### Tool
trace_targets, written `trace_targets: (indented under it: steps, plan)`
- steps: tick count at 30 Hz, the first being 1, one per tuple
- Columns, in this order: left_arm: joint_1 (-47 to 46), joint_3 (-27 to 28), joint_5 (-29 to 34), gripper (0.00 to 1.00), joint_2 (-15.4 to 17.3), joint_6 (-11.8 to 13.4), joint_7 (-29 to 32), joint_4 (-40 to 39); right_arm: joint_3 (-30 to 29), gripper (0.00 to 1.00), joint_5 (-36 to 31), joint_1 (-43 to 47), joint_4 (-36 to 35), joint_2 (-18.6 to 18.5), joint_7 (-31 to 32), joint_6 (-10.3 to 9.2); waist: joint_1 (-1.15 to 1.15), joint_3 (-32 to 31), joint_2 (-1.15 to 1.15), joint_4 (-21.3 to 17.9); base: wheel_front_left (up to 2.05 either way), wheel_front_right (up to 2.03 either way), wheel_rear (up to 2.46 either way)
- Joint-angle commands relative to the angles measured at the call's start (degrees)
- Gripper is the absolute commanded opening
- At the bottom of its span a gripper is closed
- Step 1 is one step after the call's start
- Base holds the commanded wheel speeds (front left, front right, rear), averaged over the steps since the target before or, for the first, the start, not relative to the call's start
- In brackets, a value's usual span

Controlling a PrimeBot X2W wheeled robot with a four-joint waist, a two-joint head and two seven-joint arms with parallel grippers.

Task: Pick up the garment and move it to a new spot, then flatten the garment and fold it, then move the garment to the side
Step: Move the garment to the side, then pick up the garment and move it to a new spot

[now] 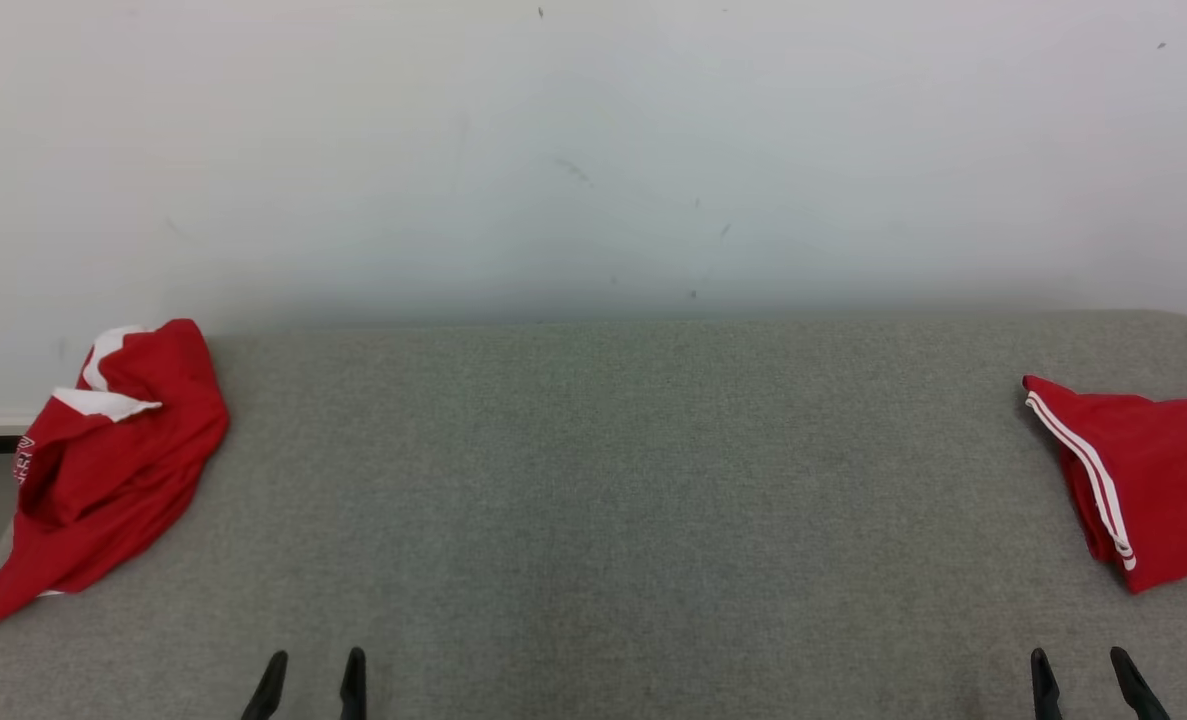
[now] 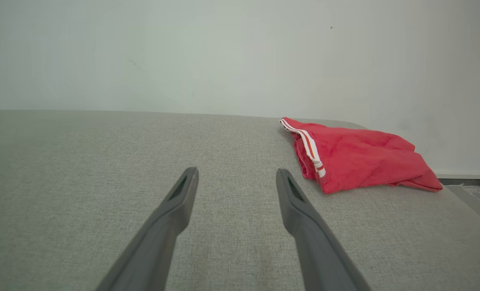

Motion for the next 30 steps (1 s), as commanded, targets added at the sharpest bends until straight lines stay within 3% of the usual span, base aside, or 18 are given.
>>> trace_targets:
  steps: [1,21,30]
  plan:
    - [0.9,-0.1,-0.5,1.00,0.2,0.2,0.0,0.2,-0.2,1.00,-0.3,0.5,0.5,0.2,-0.1,-0.11,0.01,-0.2,0.00,-0.1,0.00,0.00,0.00]
    - [0.1,-0.6,-0.4,1.00,0.2,0.0,0.0,0.4,0.1,1.00,1.0,0.3,1.5,0.7,-0.1,-0.11,0.01,0.1,0.00,1.6,0.00,0.00,0.00]
    - [-0.2,-1.1,0.3,1.00,0.2,-0.1,0.0,0.3,0.9,1.00,2.1,1.5,1.8,0.7,-0.1,-0.11,0.01,-0.7,0.00,8.4,0.00,0.00,0.00]
